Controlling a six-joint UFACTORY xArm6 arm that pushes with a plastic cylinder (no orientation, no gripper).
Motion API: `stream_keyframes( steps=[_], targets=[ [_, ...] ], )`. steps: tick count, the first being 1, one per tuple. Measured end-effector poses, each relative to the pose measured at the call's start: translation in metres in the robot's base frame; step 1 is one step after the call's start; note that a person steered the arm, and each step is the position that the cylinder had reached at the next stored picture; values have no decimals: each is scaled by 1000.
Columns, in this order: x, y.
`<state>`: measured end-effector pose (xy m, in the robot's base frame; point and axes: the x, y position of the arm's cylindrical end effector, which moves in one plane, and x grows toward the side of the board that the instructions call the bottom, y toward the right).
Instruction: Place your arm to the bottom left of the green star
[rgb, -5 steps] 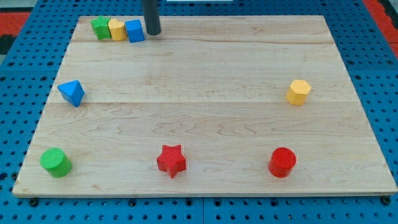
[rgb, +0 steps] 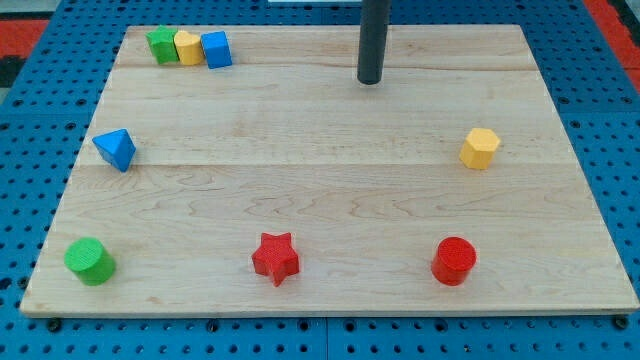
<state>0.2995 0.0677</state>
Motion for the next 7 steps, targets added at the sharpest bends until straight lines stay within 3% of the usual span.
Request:
stream_keyframes(
  steps=[3, 7],
  targets=[
    [0, 58],
    [0, 76]
  ],
)
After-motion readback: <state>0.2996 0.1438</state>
